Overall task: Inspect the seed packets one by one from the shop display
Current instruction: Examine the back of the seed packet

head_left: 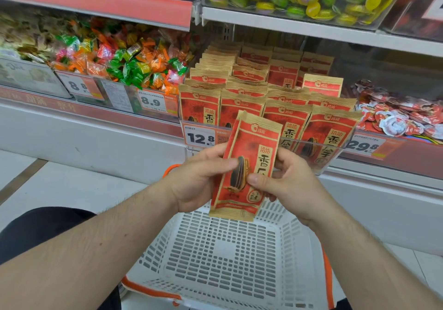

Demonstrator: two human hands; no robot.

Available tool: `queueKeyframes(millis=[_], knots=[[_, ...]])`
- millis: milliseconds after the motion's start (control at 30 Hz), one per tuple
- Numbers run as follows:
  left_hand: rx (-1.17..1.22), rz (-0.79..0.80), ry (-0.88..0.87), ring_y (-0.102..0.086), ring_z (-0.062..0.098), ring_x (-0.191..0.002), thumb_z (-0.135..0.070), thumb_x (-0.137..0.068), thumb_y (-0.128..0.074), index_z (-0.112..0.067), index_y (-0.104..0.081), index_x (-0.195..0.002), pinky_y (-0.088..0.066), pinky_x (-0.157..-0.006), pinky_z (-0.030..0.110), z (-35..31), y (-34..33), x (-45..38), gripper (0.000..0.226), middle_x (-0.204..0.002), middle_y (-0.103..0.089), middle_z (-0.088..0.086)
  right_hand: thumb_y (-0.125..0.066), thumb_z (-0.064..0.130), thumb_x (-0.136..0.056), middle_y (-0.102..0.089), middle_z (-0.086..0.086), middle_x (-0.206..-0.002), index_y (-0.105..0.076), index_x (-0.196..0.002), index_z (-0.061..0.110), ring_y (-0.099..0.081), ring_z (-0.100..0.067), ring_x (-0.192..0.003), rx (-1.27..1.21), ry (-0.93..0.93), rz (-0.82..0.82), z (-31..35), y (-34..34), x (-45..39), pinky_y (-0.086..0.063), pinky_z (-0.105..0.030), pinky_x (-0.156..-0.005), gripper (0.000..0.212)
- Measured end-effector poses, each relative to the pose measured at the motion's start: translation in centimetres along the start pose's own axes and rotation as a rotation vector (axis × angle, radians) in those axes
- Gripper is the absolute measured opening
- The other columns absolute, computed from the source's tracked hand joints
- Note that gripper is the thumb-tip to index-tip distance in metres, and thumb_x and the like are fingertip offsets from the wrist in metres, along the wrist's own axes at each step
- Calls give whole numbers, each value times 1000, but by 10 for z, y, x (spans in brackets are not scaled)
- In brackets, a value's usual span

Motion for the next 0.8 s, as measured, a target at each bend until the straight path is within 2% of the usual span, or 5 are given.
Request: queueKeyframes(millis=[67,133,433,667,800], knots=[[-64,-134,-1,-70,32,-98,-27,-90,-64,-8,-64,-121,-59,-82,42,-1,8,0,37,-115,-71,19,-79,12,-79,-71,-9,-98,-64,-106,18,-62,-15,-59,25,12,-26,-1,2,-1,-47,-27,-53,32],[-86,-202,5,-72,29,-92,-30,-87,-56,-9,-65,-117,-60,-77,39,0,12,-1,38,-110,-73,17,-75,14,-84,-70,-14,-98,-66,-103,15,-63,-20,-61,38,14,-38,-2,4,-2,-50,-31,-56,21],[-79,-174,68,-74,28,-88,-39,-89,-51,-6,-66,-116,-60,-71,37,1,4,0,45,-107,-74,18,-68,10,-89,-74,-16,-85,-68,-95,6,-67,-26,-68,-7,6,33,-2,3,-2,-52,-32,-58,8],[-122,-137,138,-71,33,-99,-48,-90,-49,-9,-66,-119,-56,-85,45,-15,-18,-12,52,-113,-72,18,-62,7,-92,-70,-16,-71,-68,-85,4,-58,-26,-57,-152,14,-70,15,22,4,-46,-30,-52,10],[54,-78,189,-61,41,-119,-59,-83,-46,-9,-57,-134,-45,-102,55,-43,-37,-25,72,-130,-63,22,-61,15,-90,-68,-13,-70,-66,-87,6,-54,-28,-63,-385,-22,-227,28,48,8,-43,-35,-61,11]])
Point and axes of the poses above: each hand's wrist, its own x-axis away from the middle knuckle, its own y-axis out of the back of the hand, z = x × y, the point moved 8 cm from there along -x, towards the middle knuckle
